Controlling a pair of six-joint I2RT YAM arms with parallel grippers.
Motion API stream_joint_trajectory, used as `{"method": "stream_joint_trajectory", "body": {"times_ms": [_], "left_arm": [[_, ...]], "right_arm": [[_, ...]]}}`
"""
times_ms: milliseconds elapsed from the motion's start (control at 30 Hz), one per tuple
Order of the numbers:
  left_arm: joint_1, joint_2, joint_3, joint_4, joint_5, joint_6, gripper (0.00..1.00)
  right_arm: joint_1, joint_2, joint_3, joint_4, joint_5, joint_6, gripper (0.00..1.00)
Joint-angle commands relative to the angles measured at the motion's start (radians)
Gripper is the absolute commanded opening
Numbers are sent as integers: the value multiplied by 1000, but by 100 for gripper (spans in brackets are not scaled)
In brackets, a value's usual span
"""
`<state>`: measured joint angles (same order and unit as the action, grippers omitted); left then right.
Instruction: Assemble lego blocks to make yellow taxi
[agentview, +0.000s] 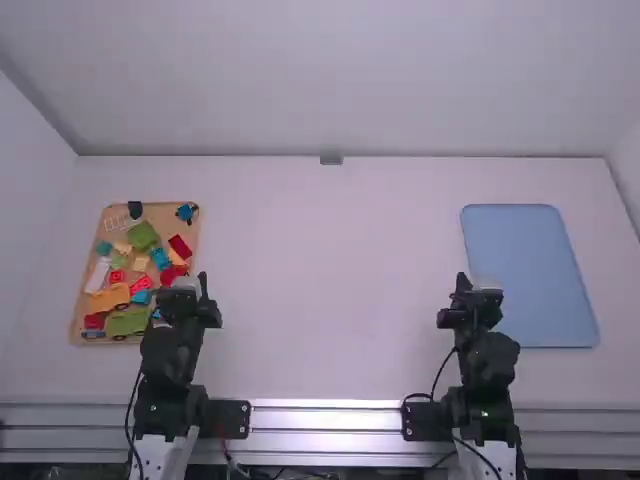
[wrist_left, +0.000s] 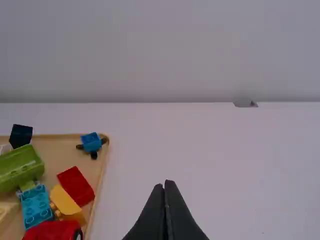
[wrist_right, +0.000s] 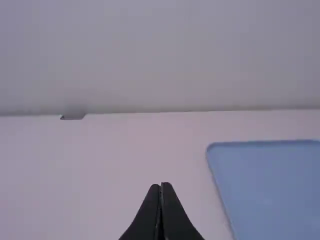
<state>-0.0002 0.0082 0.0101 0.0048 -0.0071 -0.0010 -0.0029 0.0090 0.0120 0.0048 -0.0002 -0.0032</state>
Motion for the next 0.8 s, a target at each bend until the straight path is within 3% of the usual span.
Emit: {"method": "stream_joint_trajectory", "body": {"times_ms": [0,333,767], "left_arm": [[0,0,0,0,0,0,0],[-2,34,32,-3,-10,-4,4],[-8,235,210,-52,-24,-18,21]], "right_arm": [[0,0,0,0,-2,-1,0],[3,58,46,3,-38,-15,4],[47,403,355,-58,-189,-119,21]]}}
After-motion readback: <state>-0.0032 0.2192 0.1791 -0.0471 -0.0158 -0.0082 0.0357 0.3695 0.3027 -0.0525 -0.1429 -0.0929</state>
